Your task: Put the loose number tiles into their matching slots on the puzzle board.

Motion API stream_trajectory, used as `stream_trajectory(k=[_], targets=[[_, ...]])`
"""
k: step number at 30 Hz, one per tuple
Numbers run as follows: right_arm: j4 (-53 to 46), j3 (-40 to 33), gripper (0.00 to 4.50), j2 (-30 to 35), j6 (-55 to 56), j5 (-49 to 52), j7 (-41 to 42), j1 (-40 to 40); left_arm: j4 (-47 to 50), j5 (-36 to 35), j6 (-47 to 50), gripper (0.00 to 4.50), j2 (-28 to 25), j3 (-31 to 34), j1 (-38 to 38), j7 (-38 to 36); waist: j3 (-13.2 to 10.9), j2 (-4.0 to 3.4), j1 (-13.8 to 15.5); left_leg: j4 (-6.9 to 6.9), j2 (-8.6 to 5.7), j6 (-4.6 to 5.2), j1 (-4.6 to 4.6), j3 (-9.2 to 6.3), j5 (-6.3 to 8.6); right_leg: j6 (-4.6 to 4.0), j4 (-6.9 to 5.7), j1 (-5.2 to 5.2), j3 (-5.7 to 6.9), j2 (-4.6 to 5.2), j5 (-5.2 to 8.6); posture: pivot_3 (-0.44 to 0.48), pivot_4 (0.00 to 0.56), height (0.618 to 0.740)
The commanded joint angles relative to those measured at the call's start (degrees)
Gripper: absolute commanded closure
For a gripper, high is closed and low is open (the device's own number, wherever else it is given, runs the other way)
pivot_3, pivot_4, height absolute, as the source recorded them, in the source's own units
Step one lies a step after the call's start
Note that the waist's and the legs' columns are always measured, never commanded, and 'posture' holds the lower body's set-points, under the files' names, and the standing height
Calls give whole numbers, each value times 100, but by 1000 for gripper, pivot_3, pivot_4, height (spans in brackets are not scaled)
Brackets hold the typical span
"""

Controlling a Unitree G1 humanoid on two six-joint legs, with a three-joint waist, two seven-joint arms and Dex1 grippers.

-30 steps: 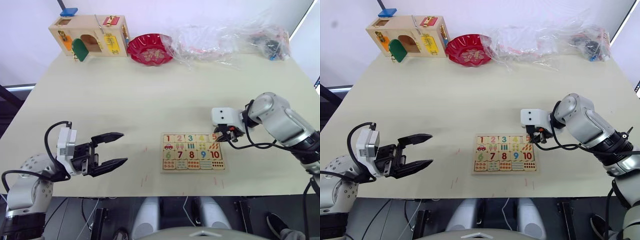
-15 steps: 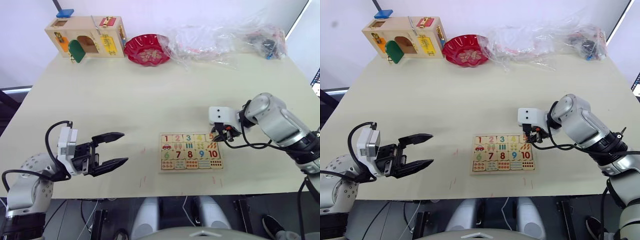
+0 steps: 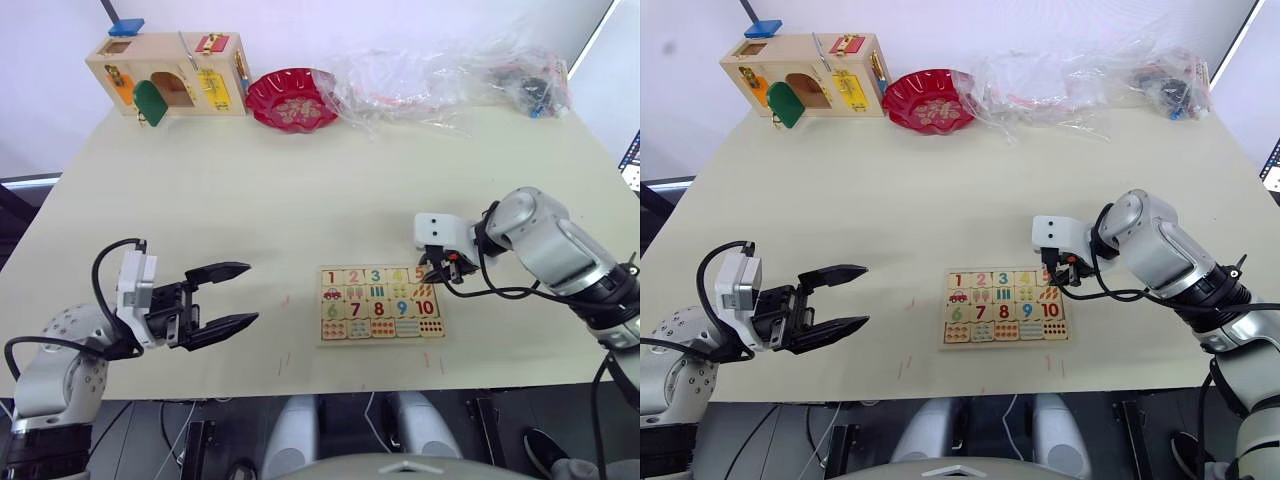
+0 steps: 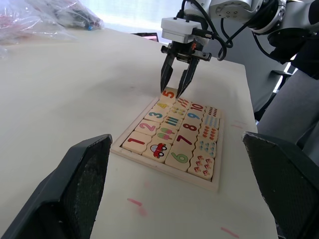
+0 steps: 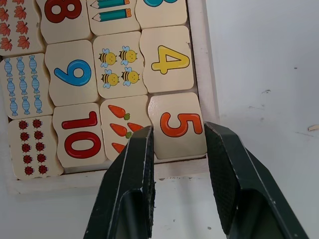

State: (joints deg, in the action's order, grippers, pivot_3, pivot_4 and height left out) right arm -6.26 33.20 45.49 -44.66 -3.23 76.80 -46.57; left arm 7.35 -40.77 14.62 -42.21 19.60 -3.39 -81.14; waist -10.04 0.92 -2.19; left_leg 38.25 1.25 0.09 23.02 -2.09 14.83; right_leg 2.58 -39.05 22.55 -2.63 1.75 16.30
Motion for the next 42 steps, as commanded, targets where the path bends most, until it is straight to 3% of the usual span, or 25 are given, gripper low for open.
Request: stream_trajectory(k=[1, 42], targets=[[-100, -36, 3547, 42, 52, -12, 14, 16, 247, -135, 13, 0, -45, 38, 36, 20, 0, 0, 0, 0, 0, 0, 0, 0, 0, 0, 0, 0, 0, 0, 0, 0, 150, 740], [34, 1, 3547, 41, 237, -144, 167, -8, 349, -151, 75, 0, -44, 115, -83, 31, 0, 0, 1, -2, 0, 0, 0, 0, 0, 0, 2, 0, 0, 6, 0, 0, 150, 740]])
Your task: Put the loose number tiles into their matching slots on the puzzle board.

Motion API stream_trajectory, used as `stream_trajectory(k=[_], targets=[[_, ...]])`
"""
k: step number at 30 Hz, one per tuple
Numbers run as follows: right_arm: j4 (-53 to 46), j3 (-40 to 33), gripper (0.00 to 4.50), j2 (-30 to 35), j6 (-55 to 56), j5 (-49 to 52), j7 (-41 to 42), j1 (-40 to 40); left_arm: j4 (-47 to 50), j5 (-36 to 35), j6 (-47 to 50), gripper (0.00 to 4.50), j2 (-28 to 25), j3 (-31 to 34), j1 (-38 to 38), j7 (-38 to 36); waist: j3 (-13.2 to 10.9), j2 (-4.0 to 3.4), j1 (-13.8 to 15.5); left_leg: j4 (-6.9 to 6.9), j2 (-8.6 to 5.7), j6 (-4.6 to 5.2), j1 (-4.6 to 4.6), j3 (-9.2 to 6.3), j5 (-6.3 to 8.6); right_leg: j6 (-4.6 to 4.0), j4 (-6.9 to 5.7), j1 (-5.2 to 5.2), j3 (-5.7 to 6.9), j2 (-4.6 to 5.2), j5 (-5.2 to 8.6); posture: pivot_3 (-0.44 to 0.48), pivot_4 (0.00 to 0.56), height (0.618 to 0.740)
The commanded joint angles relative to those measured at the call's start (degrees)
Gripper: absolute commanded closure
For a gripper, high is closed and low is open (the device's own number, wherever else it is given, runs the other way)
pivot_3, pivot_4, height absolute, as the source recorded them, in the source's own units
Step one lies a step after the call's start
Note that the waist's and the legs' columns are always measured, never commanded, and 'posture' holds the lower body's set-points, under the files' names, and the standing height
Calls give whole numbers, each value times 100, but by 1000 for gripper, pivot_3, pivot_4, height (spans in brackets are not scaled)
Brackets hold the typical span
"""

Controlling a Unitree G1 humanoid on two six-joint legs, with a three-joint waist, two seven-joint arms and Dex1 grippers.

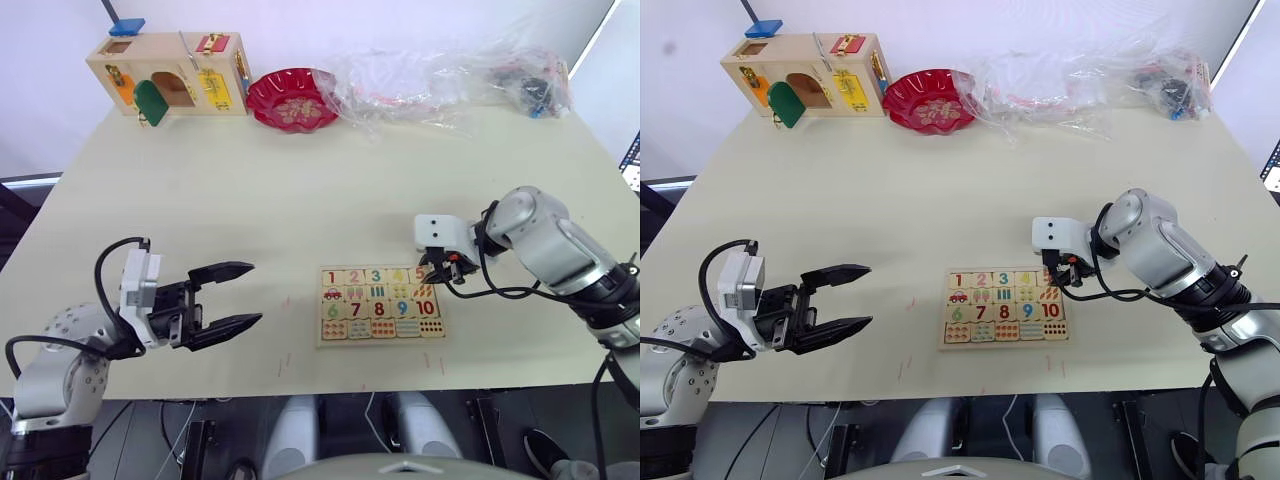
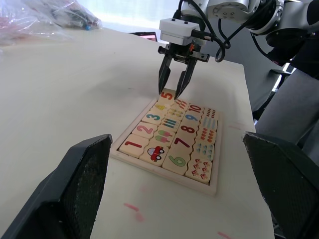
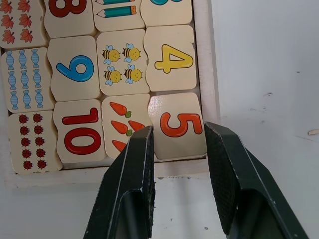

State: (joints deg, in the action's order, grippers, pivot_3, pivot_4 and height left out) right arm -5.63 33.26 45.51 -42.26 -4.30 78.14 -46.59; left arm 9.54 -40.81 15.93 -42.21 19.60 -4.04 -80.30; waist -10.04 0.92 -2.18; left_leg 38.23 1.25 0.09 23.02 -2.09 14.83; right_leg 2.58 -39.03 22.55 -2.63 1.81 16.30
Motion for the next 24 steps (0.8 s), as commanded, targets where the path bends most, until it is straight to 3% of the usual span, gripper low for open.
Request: stream_trajectory(k=[1, 24], targets=[[-35, -5, 3547, 39, -8, -37, 33, -4, 129, -148, -58, 0, -44, 115, -21, -55, 0, 0, 0, 0, 0, 0, 0, 0, 0, 0, 0, 0, 0, 0, 0, 0, 150, 740], [-52, 1, 3547, 55, -2, -52, 27, 15, -67, -97, -118, 0, -35, 85, 71, -166, 0, 0, 0, 0, 0, 0, 0, 0, 0, 0, 1, 0, 0, 0, 0, 0, 150, 740]])
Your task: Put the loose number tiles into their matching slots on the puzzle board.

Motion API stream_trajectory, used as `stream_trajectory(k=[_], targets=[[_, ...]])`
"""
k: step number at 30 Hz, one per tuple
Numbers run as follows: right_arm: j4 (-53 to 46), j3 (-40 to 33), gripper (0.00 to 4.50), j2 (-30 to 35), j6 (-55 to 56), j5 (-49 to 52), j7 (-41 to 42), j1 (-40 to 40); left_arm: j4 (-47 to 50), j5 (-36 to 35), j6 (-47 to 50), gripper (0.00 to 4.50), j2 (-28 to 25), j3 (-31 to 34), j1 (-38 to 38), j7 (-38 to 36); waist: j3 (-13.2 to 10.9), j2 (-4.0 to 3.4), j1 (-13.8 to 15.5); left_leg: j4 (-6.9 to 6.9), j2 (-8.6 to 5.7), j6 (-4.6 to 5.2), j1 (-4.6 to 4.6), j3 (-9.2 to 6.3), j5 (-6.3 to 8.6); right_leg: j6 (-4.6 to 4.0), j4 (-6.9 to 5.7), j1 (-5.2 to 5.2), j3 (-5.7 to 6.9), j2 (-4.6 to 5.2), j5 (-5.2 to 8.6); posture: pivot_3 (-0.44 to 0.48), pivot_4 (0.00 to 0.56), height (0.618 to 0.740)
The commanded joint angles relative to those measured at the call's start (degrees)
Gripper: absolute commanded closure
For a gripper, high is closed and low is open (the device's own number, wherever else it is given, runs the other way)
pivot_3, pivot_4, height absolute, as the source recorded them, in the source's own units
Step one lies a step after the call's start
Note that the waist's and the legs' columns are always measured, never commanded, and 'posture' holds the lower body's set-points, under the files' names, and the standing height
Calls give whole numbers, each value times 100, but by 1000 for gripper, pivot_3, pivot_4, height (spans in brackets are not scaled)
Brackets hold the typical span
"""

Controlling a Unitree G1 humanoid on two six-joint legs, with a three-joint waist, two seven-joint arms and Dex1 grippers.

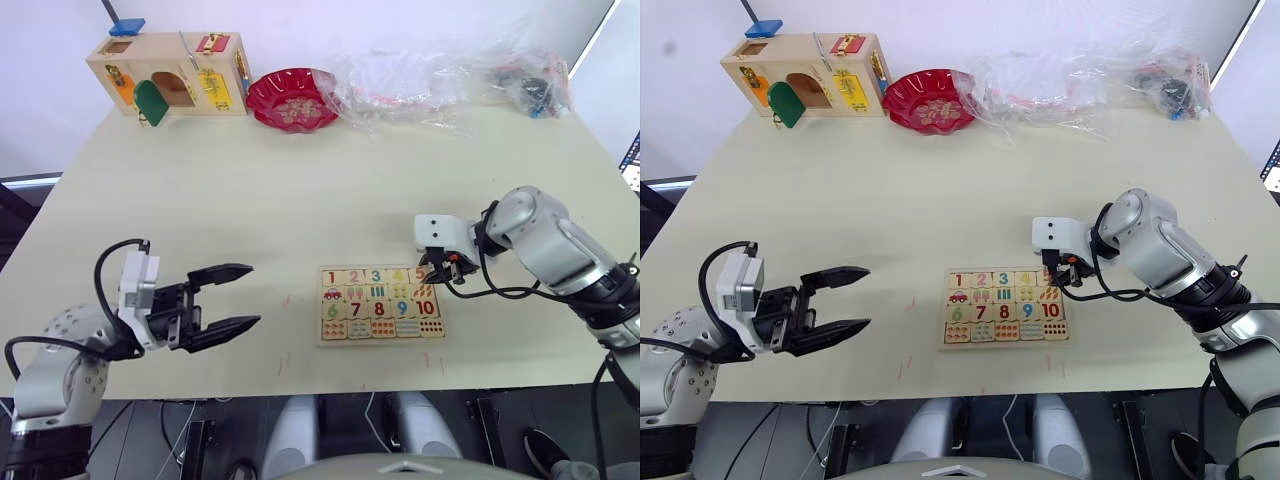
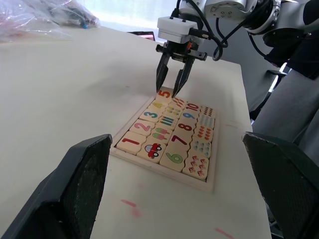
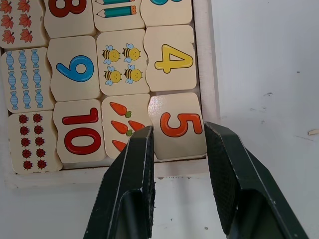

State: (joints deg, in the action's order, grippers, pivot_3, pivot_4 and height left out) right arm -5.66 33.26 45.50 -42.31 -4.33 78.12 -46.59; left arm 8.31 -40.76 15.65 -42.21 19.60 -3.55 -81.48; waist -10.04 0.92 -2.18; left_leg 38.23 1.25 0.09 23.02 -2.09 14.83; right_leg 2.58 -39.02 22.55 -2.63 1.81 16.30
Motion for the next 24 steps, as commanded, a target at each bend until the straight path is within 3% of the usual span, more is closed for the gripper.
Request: stream_trajectory(k=[1, 2, 4, 13, 24], targets=[[-35, 3, 3547, 52, 15, -54, 23, 12, 53, -100, -90, 0, -36, 84, 23, -50, 0, 0, 0, 0, 0, 0, 0, 0, 0, 0, 0, 0, 0, 0, 0, 0, 150, 740], [-32, 2, 2533, 51, 19, -57, 19, 12, 55, -101, -88, 0, -37, 87, 19, -51, -1, 0, 0, 0, 0, 0, 0, 0, 0, 0, 0, 0, 0, 0, 0, 0, 150, 740], [8, -7, 1753, 23, 36, -75, -25, 5, 53, -101, -85, 0, -40, 90, 19, -47, -1, -1, 0, 0, 0, 0, 0, 0, 0, 0, 0, 1, 0, 1, 0, 0, 150, 740], [-88, -154, 1753, 54, 27, 48, -13, 15, 106, -116, -67, 0, -32, 104, -23, -18, -1, 0, 0, -2, 0, 0, 0, 0, 0, 0, 1, 1, 0, 1, 0, 0, 150, 740], [-257, -1692, 1753, -165, 29, 1207, -546, 689, 148, -123, -68, 0, -14, 95, -57, 31, -2, 0, 7, -5, -1, 0, 2, -1, 0, 0, 4, 0, 0, 7, 0, 0, 150, 740]])
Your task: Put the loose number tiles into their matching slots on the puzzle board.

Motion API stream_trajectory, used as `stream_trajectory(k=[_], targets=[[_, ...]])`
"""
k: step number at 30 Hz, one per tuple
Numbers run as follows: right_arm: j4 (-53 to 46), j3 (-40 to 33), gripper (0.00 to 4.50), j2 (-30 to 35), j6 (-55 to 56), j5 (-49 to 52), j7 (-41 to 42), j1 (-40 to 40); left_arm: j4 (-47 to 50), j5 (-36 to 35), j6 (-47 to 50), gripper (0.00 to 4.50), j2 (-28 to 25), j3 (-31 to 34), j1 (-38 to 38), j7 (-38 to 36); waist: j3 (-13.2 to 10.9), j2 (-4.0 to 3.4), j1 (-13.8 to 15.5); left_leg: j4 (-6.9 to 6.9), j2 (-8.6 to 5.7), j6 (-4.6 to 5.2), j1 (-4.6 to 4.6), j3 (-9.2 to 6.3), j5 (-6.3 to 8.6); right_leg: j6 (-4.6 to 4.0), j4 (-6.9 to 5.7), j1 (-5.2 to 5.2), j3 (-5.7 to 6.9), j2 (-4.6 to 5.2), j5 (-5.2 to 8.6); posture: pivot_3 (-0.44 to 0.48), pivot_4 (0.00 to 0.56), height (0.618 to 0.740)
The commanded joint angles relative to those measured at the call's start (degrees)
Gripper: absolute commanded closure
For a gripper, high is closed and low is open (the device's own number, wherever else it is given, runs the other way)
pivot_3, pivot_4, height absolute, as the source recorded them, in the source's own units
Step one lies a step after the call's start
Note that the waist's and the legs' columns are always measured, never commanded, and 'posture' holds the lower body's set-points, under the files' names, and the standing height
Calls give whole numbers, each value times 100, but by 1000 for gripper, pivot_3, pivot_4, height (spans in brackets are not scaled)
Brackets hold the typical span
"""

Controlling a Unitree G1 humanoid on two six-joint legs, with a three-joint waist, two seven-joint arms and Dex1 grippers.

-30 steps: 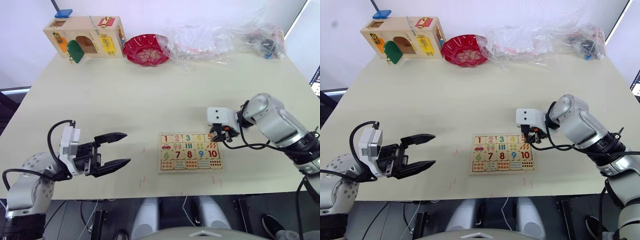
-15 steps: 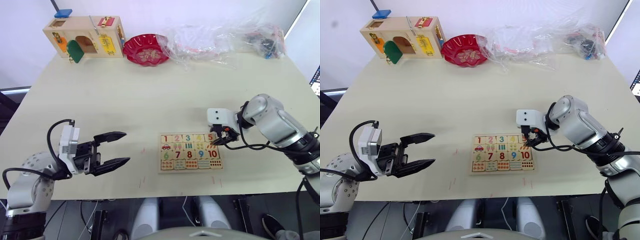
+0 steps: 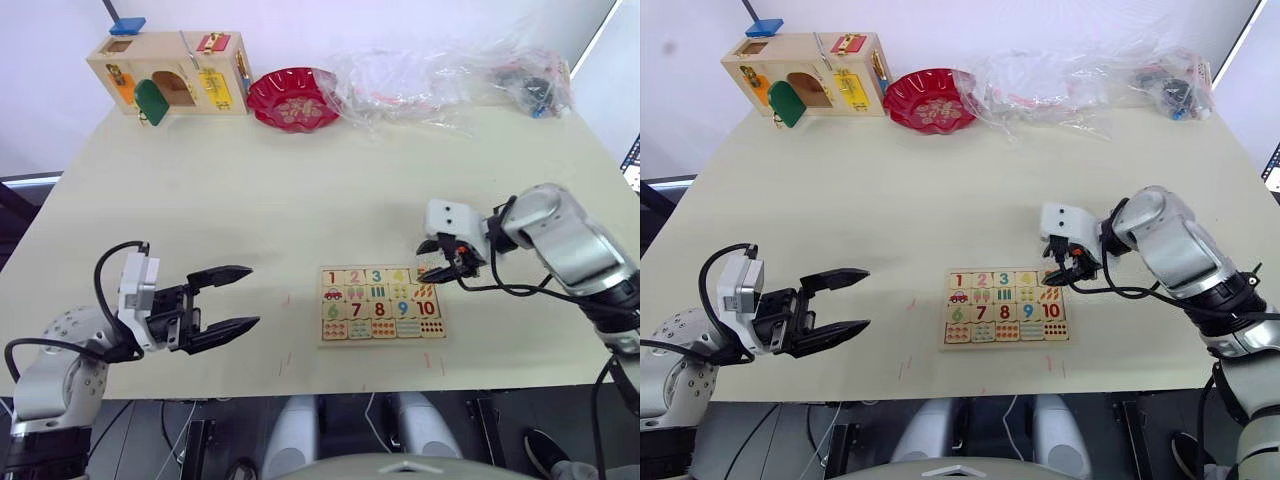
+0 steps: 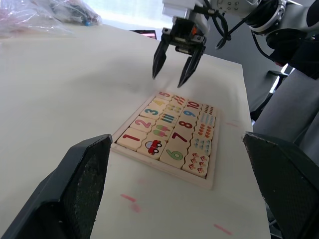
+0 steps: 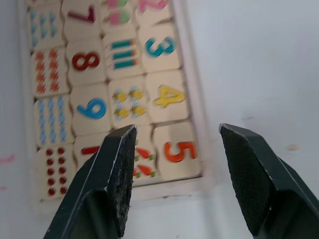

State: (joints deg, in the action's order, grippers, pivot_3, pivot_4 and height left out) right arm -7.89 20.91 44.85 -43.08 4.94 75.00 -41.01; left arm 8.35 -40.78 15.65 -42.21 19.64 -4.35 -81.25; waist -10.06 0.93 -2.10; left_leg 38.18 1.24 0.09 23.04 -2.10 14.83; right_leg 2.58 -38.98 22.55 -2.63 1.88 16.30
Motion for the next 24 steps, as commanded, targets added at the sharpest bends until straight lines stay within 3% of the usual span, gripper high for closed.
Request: stream_trajectory(k=[1, 3, 7, 24], targets=[[12, -533, 1980, -133, 69, 312, -336, 191, 138, -118, -67, 0, -12, 80, 38, 15, 0, 0, -1, 0, 0, 0, 0, 0, 0, 0, -1, 0, 0, 0, 0, 0, 150, 740], [52, -602, 2554, -109, 59, 386, -407, 321, 130, -112, -65, 0, -7, 58, 67, 26, 0, 0, -5, 0, 0, 0, 0, 1, 0, 0, -1, 0, -1, -3, 0, 0, 150, 740], [152, -632, 4452, -115, 115, 449, -582, 494, 106, -106, -58, 0, 3, 21, 134, 33, 0, 0, -3, 0, 0, 0, 0, 3, 0, 0, 0, 0, -1, -7, 0, 0, 150, 740], [763, -300, 4452, -115, 730, 192, -755, 501, 120, -107, -32, 0, -3, 21, 183, 32, 0, -1, -9, -1, -1, 0, 0, 3, 0, 0, 0, 1, -2, -11, 0, 0, 150, 740]])
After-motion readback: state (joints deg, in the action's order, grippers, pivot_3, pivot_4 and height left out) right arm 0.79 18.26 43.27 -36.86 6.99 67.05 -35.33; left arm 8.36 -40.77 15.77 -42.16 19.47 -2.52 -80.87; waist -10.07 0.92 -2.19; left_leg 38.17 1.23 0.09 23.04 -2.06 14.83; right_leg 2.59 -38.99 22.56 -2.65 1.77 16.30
